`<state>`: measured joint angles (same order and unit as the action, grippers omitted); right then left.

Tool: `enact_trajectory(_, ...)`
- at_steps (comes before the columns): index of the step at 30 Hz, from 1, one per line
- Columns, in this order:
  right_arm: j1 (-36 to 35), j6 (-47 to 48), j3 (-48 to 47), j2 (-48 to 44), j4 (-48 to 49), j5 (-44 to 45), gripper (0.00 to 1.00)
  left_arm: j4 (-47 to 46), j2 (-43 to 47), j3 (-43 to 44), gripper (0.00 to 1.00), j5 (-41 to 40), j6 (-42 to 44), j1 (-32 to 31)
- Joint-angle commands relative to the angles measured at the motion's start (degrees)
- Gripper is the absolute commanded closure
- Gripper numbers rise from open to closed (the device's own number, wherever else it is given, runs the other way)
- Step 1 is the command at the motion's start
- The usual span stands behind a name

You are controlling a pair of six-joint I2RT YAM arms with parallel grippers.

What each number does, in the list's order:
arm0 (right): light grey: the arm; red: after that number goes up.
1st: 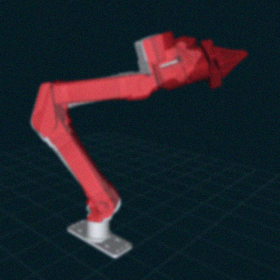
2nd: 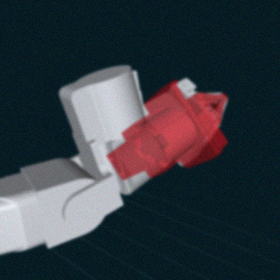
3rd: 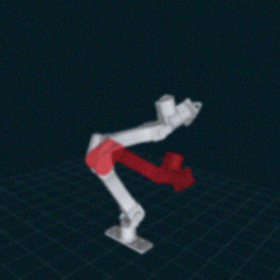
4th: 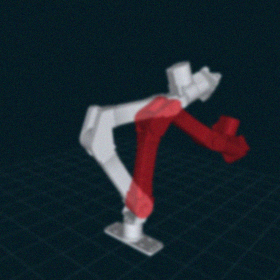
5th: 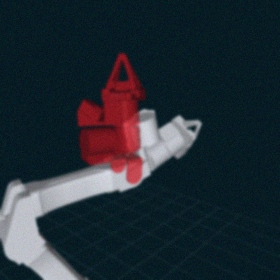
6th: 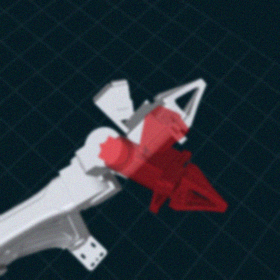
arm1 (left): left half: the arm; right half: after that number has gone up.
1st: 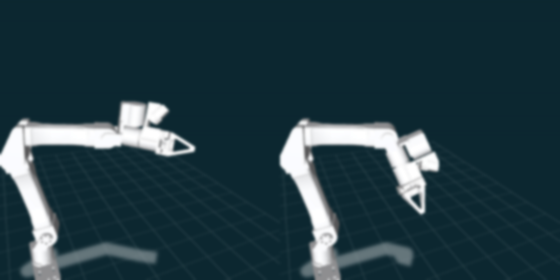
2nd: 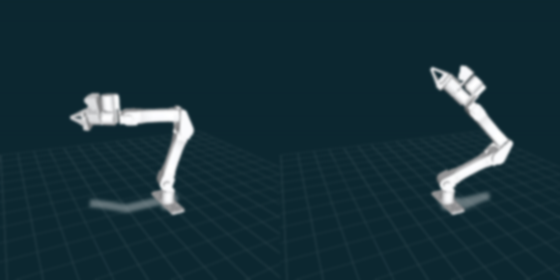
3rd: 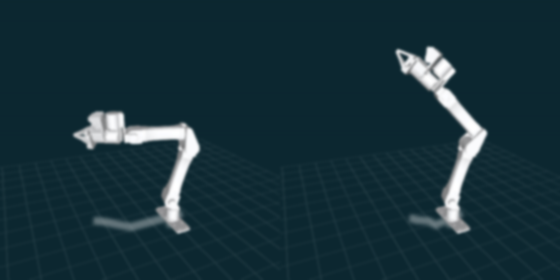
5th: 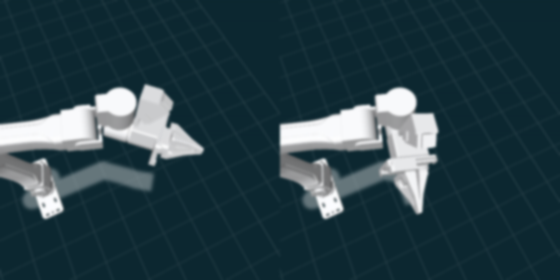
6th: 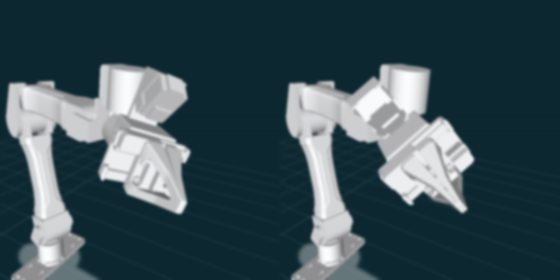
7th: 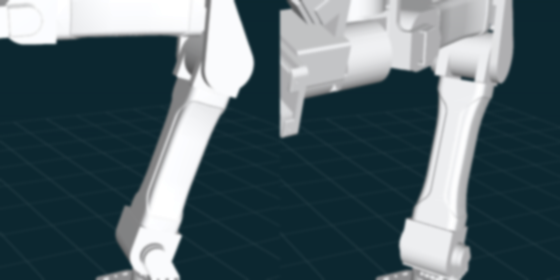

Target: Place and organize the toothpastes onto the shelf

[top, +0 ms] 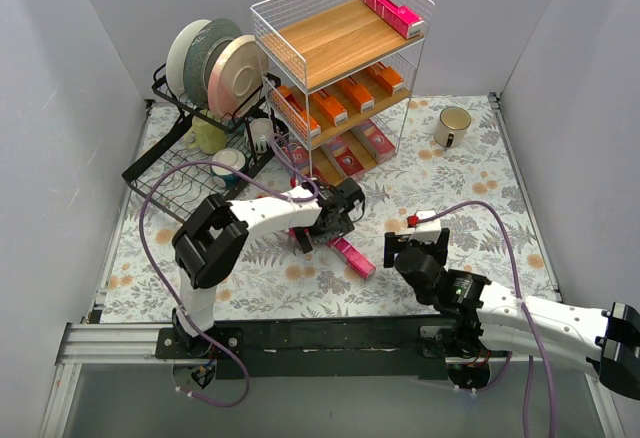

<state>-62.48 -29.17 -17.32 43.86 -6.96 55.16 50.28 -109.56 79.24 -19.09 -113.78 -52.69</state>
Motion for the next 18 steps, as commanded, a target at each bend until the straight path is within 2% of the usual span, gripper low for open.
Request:
enact_trajectory(1, 0.25, 1.22, 1.15, -1.32, 5.20, 0.83, 0.02, 3.16, -0.48, 2.32, 0.17, -1.65, -7.34, -0.40)
enact_trajectory(5, 0.34, 2.80, 1.41, -1.14, 6.43, -0.75, 0.02, 2.72, -1.89, 2.76, 0.26, -1.39, -7.34, -0.49)
enact_trajectory(9, 0.34, 4.55, 1.76, -1.58, 8.89, -4.69, 0.03, 1.49, -1.27, 1.53, 0.38, -0.60, -7.69, -0.49)
enact_trajectory(10, 0.34, 5.52, 1.94, -1.75, 9.59, -5.92, 0.03, 0.88, -0.32, 1.09, 0.44, -0.42, -7.95, -0.49)
enact_trajectory(14, 0.34, 7.81, 2.03, -2.54, 11.79, -13.65, 0.04, -2.37, 3.99, -3.56, 0.53, -0.07, -9.36, -0.40)
enact_trajectory(18, 0.34, 7.11, 1.50, -2.46, 11.89, -17.71, 0.05, -7.38, 9.62, -10.66, 0.62, -0.07, -11.20, -0.40)
